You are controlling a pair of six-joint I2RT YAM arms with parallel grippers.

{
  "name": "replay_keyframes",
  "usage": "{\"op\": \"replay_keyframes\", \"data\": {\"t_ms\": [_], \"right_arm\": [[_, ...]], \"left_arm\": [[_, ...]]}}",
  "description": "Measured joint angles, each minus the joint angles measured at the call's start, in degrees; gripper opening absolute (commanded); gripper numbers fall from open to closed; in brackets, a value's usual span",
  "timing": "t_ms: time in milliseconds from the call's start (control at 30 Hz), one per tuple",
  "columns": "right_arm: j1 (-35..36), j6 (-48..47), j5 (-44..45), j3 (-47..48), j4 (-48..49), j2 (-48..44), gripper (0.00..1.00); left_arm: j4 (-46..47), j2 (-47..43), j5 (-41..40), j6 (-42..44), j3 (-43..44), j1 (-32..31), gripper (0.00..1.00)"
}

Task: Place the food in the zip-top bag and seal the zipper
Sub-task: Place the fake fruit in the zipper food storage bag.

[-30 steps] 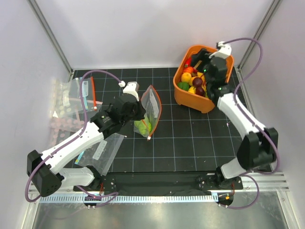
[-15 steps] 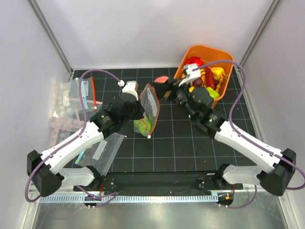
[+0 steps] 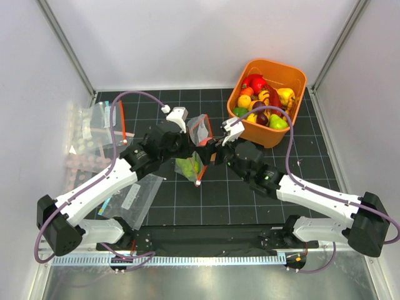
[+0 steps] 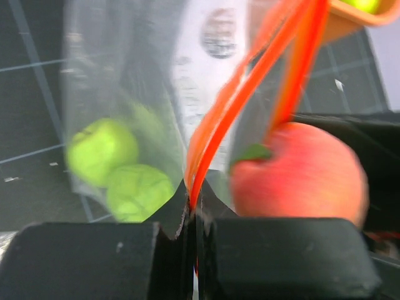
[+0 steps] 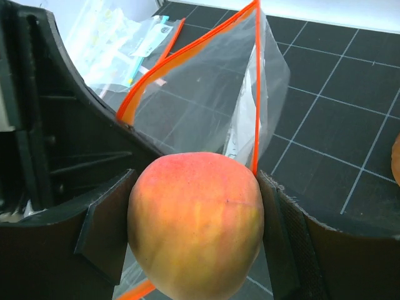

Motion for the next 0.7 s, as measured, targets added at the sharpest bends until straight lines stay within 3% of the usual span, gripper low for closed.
{"op": "replay_keyframes", "data": {"t_ms": [133, 367, 700], "right_arm": [[0.04, -0.04, 1.05, 0.04, -0.28, 0.37, 0.38], [0.20, 0.17, 4.81, 0.31, -1.55, -0.13, 0.37], [0.31, -0.07, 10.67, 0.39, -5.09, -7.08, 0.36]], "left_arm": [[1.22, 0.42, 6.23, 0.20, 0.00, -0.02, 0.00], [1.97, 0.20, 9.97, 1.03, -0.22, 0.35, 0.00], [8.37, -3.23, 19.37, 0.96, -1.49, -0.11, 0.01]]}}
